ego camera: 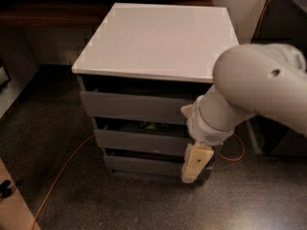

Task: Pick green jalapeno chip bag from middle drawer and place on counter

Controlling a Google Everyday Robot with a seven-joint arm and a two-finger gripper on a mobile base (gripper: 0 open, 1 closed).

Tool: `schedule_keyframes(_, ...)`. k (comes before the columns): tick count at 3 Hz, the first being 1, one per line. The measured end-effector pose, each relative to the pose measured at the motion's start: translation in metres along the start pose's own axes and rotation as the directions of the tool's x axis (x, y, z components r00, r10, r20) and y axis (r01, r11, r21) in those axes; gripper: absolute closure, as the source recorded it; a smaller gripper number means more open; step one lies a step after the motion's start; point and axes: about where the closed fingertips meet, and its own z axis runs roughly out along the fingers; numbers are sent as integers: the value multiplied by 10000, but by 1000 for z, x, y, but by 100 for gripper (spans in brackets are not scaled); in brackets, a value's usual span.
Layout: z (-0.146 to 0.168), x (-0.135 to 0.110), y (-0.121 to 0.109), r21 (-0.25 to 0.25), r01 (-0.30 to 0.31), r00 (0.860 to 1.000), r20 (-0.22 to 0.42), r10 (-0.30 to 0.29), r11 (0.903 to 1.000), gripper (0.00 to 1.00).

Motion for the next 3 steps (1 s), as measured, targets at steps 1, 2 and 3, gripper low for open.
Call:
schedule_keyframes(1,54,-12,17,162,289,9994,167,-291,9995,0)
schedule_keyframes(2,100,-16,16,523,362,9988,311,-379,9980,0)
schedule_keyframes(3,99,-20,6,957,361,9980,485,-408,9948,0)
